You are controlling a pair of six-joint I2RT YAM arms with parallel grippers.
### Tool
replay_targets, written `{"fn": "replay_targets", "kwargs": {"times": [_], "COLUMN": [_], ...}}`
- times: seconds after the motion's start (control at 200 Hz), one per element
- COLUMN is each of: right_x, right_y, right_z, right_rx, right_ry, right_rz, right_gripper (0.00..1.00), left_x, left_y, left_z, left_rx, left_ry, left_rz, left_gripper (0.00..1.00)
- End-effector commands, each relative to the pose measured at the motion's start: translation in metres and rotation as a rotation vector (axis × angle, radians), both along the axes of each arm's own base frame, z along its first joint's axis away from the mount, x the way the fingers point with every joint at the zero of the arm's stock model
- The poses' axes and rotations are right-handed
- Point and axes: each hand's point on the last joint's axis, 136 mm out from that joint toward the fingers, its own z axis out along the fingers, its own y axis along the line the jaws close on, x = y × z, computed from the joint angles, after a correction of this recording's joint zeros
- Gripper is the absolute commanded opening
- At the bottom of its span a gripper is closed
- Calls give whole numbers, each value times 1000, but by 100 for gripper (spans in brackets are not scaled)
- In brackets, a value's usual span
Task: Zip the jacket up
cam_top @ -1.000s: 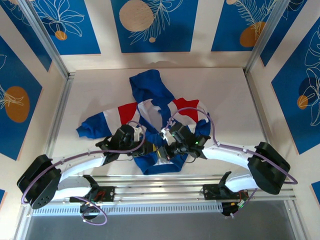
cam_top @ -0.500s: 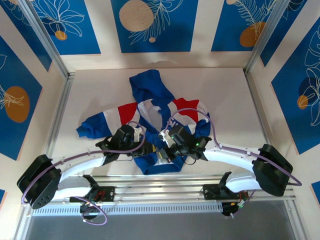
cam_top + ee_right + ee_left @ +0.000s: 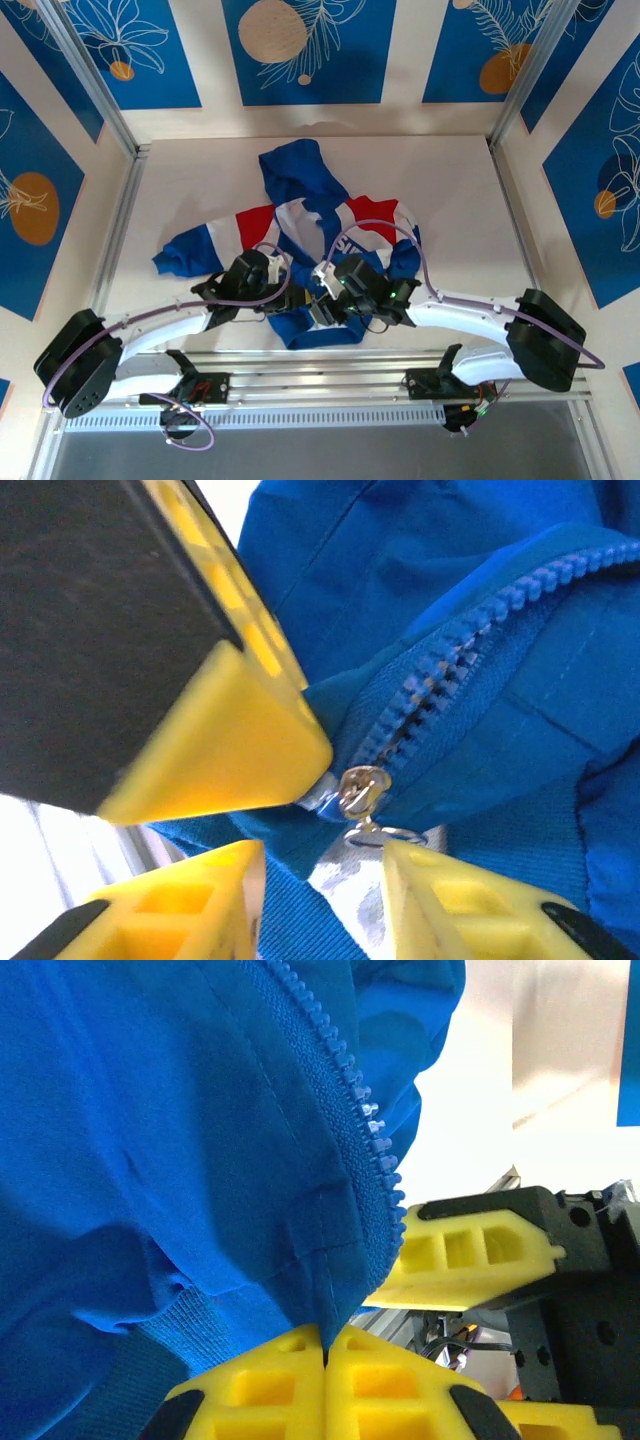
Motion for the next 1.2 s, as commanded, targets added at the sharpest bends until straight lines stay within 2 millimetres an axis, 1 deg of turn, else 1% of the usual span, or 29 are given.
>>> {"fn": "replay_targets", "kwargs": {"times": [0.0, 0.1, 0.17, 0.435, 0.545, 0.76, 0.955, 1.196], "right_x": [8, 13, 15, 15, 12, 7, 5, 11], "right_y": [7, 8, 7, -3, -7, -8, -8, -11], "right_z": [0, -4, -6, -3, -4, 1, 1, 8], "right_rx": [-12, -30, -43, -48, -54, -47, -53, -61], "right_ry": [-47, -54, -58, -90, -90, -94, -95, -124], "right_rz": [15, 2, -5, -21, -14, 15, 35, 36], "right_gripper": [39, 39, 36, 7, 0, 0, 0, 0], "left_x": [-3, -3, -4, -5, -5, -6, -7, -9], "left_y": [-2, -1, -1, 2, 1, 3, 3, 3], "left_z": [8, 8, 8, 6, 6, 2, 2, 1], "left_rx": [-16, -13, -12, 3, 4, 15, 18, 31], "left_ry": [-11, -11, -11, -10, -10, -7, -7, -6], "left_rz": [-26, -25, -23, -23, -25, -32, -36, -54], "left_gripper": [0, 0, 0, 0, 0, 0, 0, 0]}}
